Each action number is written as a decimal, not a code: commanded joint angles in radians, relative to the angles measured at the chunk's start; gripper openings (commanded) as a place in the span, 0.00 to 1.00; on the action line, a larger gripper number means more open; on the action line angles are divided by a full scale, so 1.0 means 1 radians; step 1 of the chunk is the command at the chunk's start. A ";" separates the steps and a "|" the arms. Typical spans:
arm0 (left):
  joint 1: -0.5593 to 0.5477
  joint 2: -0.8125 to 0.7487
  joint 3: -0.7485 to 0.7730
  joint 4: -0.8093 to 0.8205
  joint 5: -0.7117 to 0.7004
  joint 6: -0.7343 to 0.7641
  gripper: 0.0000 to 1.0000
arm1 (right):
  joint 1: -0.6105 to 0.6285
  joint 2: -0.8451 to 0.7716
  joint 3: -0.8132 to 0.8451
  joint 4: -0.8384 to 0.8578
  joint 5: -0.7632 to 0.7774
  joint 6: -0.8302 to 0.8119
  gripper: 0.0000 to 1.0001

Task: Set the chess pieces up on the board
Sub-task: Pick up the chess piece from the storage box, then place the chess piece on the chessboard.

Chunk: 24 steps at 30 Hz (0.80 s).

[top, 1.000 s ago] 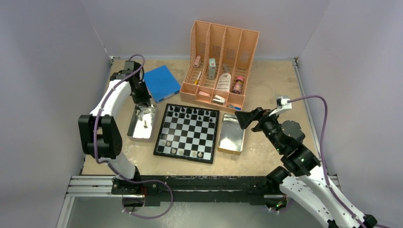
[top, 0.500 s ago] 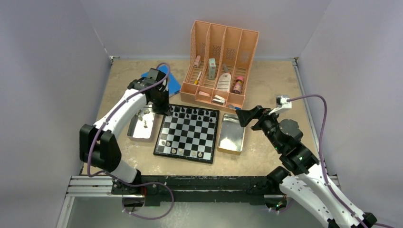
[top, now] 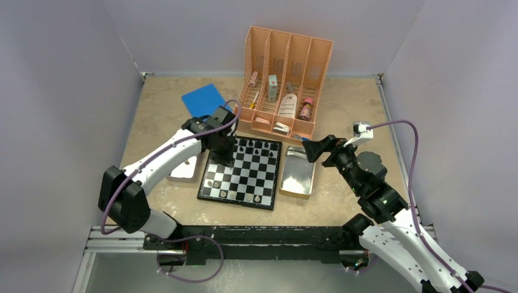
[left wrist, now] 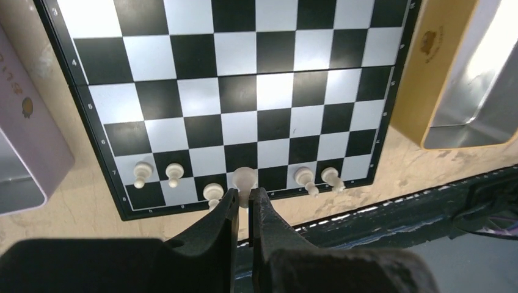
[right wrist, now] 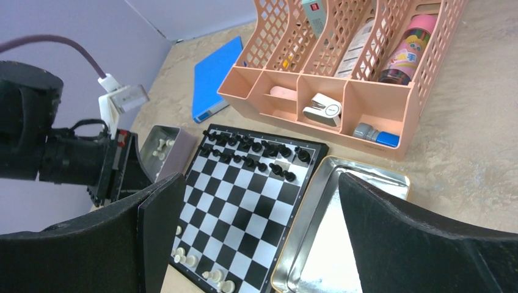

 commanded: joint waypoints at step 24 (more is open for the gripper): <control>-0.061 0.081 -0.191 0.088 -0.115 -0.123 0.06 | 0.003 0.010 0.022 0.042 0.019 -0.005 0.97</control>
